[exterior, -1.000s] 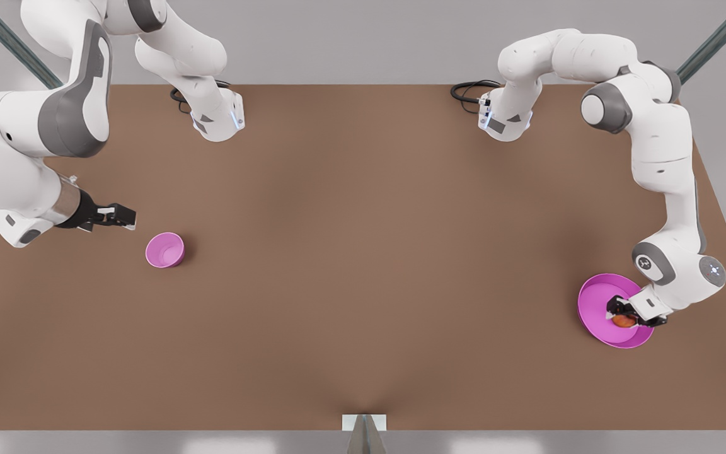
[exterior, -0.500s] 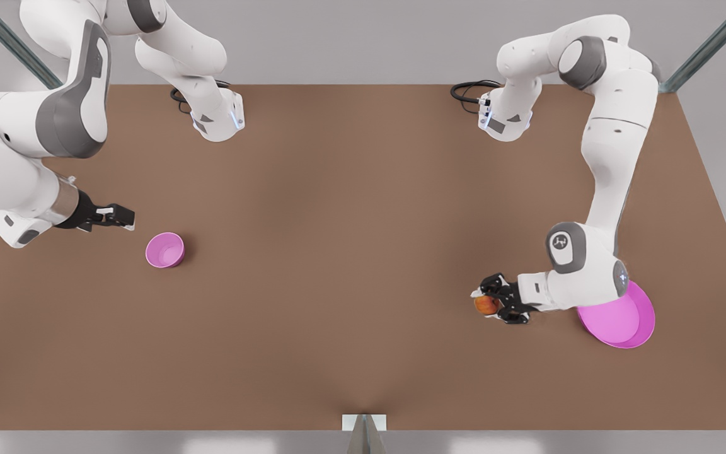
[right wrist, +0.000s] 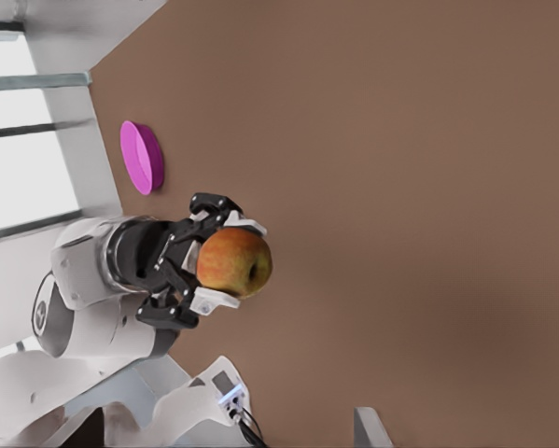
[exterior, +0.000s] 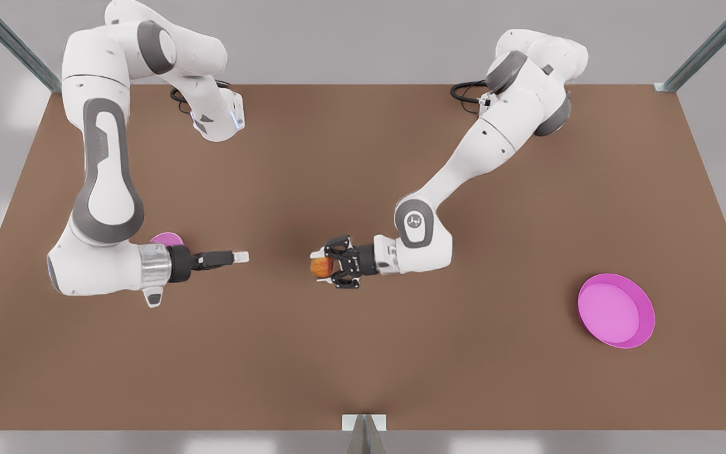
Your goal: Use the left arm to pick up the apple from the plate, transfer it to the gripper of the right arm, and then use the right arm to place it into the bowl
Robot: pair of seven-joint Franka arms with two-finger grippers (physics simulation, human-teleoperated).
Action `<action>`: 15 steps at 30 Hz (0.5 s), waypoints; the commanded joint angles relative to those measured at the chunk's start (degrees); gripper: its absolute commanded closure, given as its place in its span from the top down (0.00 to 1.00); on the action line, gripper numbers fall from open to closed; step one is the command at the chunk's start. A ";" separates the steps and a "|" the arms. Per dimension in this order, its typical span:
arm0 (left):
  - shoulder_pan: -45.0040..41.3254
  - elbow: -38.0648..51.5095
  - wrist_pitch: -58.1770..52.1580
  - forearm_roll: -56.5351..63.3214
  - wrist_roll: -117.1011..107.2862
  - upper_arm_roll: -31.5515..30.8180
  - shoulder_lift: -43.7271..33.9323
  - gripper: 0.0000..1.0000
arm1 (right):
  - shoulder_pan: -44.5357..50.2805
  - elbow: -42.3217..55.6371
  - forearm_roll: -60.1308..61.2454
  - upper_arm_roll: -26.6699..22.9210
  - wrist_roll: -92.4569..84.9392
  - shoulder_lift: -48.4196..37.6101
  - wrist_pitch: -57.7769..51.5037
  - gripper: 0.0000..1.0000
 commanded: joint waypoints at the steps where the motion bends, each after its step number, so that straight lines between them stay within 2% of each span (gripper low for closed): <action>1: -2.15 4.19 8.81 -2.57 28.14 0.02 2.68 0.49 | -0.30 -2.91 10.29 0.34 -2.37 0.26 4.78 1.00; 5: -6.46 11.57 12.15 -2.57 27.27 -0.16 7.08 0.50 | -0.39 -8.02 13.38 1.92 -9.23 0.26 8.82 1.00; 15: -7.96 14.13 12.41 -2.66 26.82 -0.60 9.02 0.51 | -1.80 -11.10 18.04 1.84 -20.21 3.78 9.26 1.00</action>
